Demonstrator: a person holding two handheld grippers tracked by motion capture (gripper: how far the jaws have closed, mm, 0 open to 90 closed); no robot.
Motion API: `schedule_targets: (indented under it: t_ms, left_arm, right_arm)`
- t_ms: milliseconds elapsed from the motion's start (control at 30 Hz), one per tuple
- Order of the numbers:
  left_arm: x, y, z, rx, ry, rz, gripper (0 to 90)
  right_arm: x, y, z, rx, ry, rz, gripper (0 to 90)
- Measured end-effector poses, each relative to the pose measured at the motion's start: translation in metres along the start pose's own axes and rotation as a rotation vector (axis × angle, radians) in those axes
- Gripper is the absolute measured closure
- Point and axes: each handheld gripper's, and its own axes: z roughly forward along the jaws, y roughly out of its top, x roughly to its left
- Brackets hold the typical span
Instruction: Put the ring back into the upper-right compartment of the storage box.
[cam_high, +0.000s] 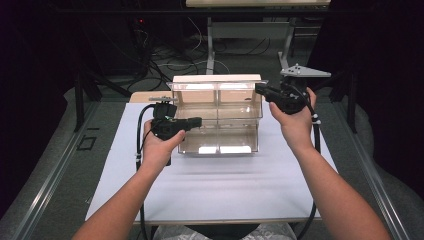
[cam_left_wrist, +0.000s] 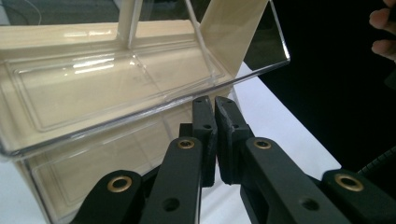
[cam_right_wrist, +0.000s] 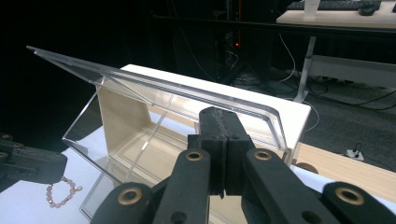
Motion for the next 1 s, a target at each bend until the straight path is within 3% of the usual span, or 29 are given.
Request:
schedule_targets:
  t_ms: [400,667,1000]
  left_arm:
    - [-0.011,0.012,0.011,-0.016,-0.012,0.006,87.7]
    - [-0.014,0.019,0.019,-0.030,-0.019,-0.023,87.7]
    - [-0.017,0.023,0.030,-0.041,-0.016,-0.029,87.7]
  right_arm:
    - [0.000,0.000,0.000,-0.001,0.004,0.001,90.0]
    - [0.000,0.000,0.000,0.001,0.003,0.001,90.0]
    - [0.000,0.000,0.000,-0.005,0.003,0.008,90.0]
